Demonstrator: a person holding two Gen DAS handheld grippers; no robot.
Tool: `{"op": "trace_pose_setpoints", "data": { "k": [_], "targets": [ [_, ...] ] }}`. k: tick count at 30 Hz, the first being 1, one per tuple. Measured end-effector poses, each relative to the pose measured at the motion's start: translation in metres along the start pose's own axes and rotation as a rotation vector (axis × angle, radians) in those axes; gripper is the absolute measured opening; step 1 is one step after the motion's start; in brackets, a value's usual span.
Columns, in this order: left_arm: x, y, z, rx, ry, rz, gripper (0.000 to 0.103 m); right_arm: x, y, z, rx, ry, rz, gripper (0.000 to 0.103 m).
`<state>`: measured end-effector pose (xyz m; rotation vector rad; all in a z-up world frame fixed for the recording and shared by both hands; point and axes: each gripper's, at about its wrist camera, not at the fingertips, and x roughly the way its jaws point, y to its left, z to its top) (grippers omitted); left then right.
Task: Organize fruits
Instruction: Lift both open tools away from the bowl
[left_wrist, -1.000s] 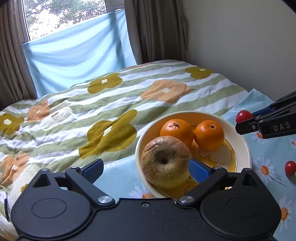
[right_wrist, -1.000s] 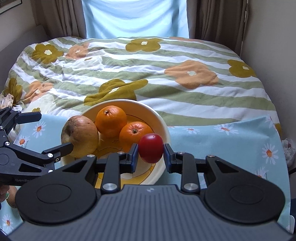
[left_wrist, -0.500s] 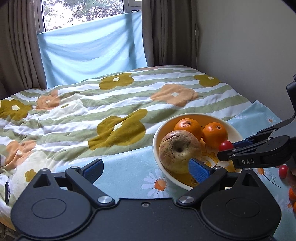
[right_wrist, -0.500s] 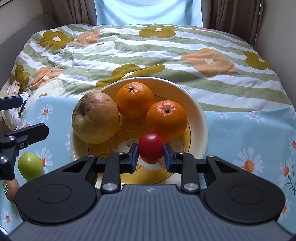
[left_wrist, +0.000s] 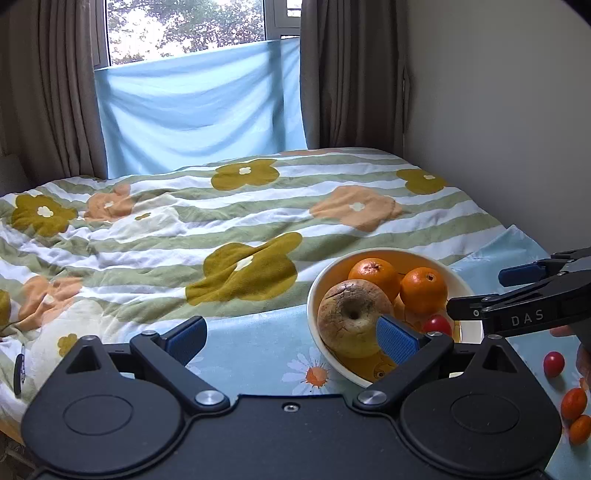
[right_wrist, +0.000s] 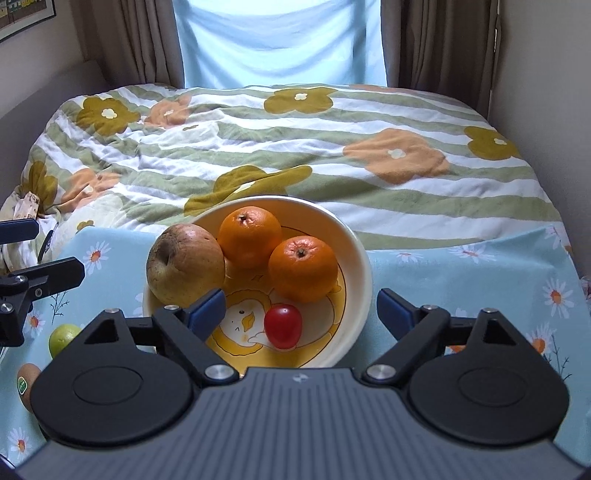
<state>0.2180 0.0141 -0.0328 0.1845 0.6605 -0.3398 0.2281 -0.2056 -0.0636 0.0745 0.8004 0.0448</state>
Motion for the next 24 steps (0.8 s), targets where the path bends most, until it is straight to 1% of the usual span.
{"op": "trace_pose_setpoints", "data": {
  "k": [6,11,19,24],
  "targets": [
    [-0.028,-0.007,0.0,-0.028,-0.02,0.059,0.1,-0.028,-0.006,-0.002,-0.014,-0.033,0.008,0.103],
    [-0.054,-0.014,-0.006,-0.061,-0.03,0.088,0.1,-0.056,-0.01,-0.009,-0.025,-0.046,0.018,0.103],
    [-0.106,-0.025,-0.02,-0.086,-0.073,0.146,0.1,-0.099,-0.017,-0.026,-0.041,-0.043,0.049,0.103],
    [-0.132,-0.025,-0.032,-0.1,-0.091,0.182,0.1,-0.122,-0.014,-0.035,-0.053,-0.066,0.074,0.103]
  ]
}}
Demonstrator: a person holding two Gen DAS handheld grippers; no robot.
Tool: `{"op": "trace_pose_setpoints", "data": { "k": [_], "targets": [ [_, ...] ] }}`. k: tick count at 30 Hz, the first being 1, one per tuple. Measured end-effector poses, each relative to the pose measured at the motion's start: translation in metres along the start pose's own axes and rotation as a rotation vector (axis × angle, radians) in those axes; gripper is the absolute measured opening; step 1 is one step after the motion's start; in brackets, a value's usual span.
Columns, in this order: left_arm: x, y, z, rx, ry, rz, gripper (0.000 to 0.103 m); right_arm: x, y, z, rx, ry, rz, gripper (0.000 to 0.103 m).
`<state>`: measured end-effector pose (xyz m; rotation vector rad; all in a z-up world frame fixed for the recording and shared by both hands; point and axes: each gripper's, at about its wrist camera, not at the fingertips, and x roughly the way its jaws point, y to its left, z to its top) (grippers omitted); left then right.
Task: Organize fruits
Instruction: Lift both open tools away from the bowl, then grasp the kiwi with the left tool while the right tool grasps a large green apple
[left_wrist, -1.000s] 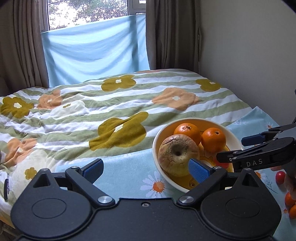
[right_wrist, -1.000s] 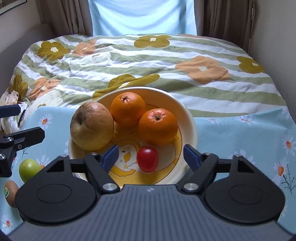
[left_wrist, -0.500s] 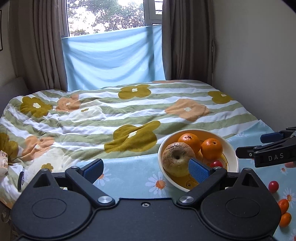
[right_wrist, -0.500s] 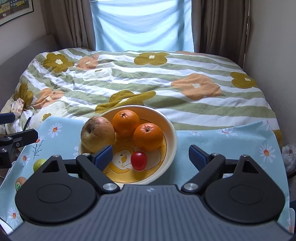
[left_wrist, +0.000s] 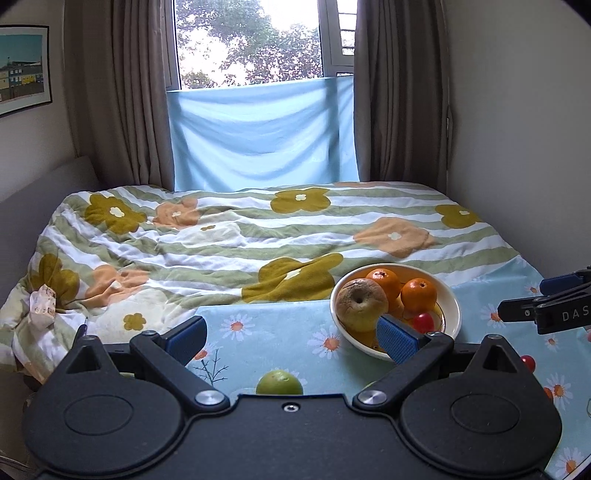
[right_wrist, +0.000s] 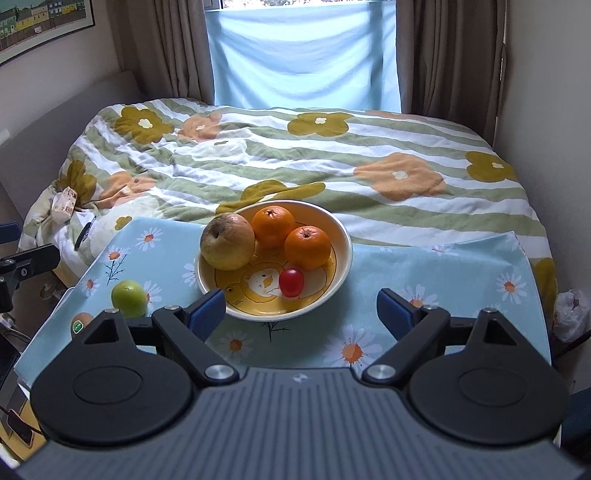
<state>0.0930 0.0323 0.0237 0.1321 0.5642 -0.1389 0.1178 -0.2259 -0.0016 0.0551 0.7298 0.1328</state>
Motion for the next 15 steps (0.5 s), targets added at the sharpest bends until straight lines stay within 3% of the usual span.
{"op": "trace_pose_setpoints", "data": {
  "k": [8,15],
  "targets": [
    [-0.022,0.019,-0.018,-0.004,0.013,0.037,0.1,-0.02,0.017,-0.007,-0.026,-0.015,0.046,0.103],
    [-0.007,0.044,-0.045,0.013,0.088,0.03,0.1,-0.015,0.045,-0.02,-0.022,-0.016,0.082,0.103]
  ]
}}
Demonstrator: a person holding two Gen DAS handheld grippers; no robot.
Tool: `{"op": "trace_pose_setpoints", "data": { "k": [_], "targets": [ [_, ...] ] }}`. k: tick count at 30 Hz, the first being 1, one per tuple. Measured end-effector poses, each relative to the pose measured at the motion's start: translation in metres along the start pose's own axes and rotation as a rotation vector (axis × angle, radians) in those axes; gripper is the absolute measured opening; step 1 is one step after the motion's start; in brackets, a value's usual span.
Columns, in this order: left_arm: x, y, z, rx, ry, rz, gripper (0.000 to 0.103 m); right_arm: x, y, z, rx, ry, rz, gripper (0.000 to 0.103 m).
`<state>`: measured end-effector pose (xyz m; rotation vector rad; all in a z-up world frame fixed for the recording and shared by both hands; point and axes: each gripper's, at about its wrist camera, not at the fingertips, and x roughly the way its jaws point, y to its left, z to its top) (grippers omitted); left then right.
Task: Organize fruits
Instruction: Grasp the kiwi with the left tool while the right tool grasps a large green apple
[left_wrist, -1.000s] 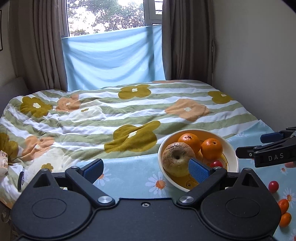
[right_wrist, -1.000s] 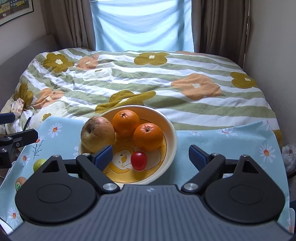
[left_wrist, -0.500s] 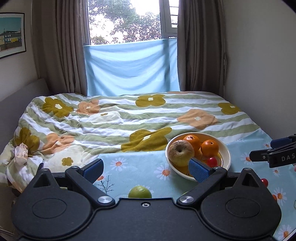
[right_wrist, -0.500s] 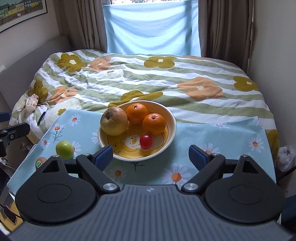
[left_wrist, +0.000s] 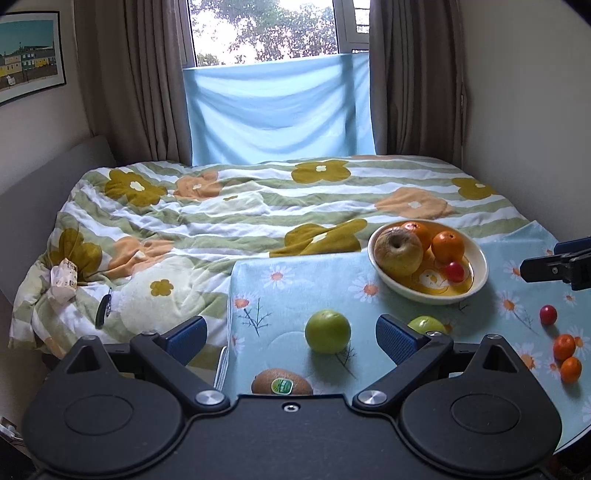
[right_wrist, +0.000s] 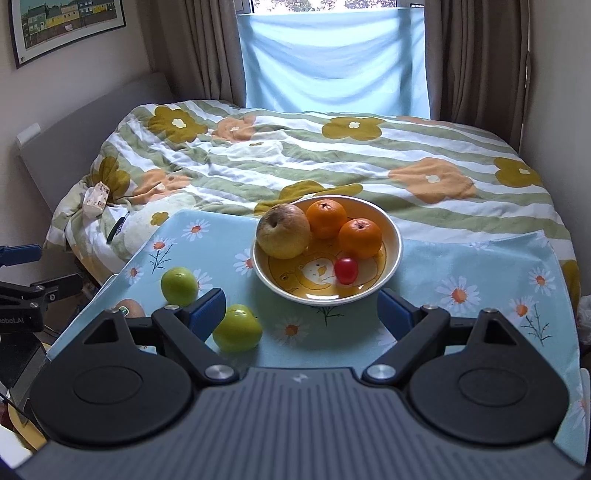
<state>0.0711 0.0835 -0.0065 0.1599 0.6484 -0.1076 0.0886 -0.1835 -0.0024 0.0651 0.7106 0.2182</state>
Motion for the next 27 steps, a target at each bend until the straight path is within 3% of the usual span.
{"op": "trace_pose_setpoints", "data": {
  "k": [15,27],
  "targets": [
    [0.068,0.012,-0.051,0.134,0.153,-0.06,0.088,0.064,0.052,-0.034,0.03,0.086,0.027,0.103],
    [0.103,0.012,-0.06,0.234,0.197,-0.07,0.082,0.102,0.056,-0.042,0.053,0.154,0.009,0.103]
  ]
}}
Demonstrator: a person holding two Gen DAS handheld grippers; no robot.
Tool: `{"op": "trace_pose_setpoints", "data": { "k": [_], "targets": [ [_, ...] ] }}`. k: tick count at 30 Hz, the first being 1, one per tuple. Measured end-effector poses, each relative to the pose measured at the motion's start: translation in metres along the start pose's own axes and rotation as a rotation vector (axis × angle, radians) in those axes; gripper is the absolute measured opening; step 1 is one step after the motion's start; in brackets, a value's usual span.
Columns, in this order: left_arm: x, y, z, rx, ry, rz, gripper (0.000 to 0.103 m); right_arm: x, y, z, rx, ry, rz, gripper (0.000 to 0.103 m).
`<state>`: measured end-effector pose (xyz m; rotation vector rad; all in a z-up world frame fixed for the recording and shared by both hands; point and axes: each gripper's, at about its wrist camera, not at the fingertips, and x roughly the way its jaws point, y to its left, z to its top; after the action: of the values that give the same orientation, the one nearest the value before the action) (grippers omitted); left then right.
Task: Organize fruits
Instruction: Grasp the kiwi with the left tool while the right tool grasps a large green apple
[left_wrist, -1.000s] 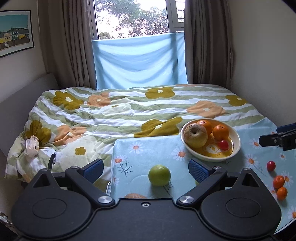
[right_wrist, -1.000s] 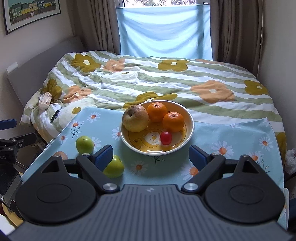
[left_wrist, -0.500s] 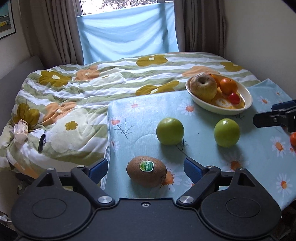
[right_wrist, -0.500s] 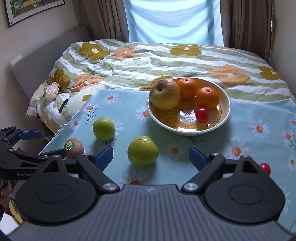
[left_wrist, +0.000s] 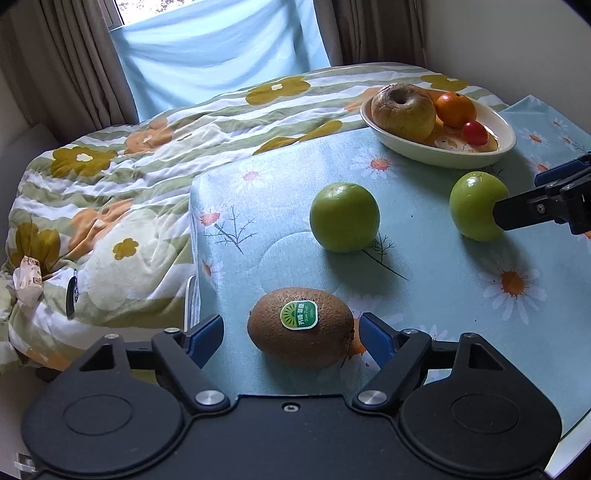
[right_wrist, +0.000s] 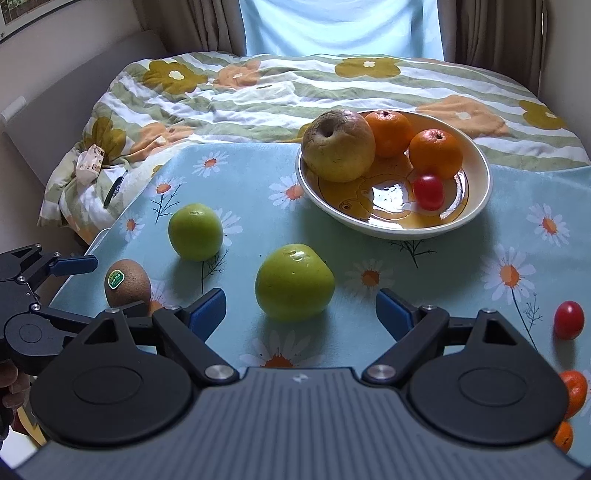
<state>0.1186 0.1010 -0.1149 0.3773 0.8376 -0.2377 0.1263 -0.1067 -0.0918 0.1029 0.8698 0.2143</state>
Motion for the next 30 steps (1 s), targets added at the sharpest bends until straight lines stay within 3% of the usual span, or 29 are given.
{"op": "trace_pose_setpoints", "data": {
  "k": [10,15,20,30],
  "targets": [
    [0.011,0.003,-0.001,-0.007,0.023,-0.021,0.08,0.014,0.0,0.003,0.008,0.028,0.004,0.101],
    [0.014,0.01,0.0,-0.073,0.031,-0.073,0.072,0.018,0.001,0.004,0.003,0.035,0.003,0.101],
    [0.013,0.009,-0.001,-0.081,0.026,-0.071,0.07,0.02,0.0,0.005,0.001,0.034,0.006,0.1],
    [0.009,0.009,-0.004,-0.119,0.033,-0.063,0.07,0.032,0.0,0.01,-0.001,0.05,0.03,0.086]
  ]
}}
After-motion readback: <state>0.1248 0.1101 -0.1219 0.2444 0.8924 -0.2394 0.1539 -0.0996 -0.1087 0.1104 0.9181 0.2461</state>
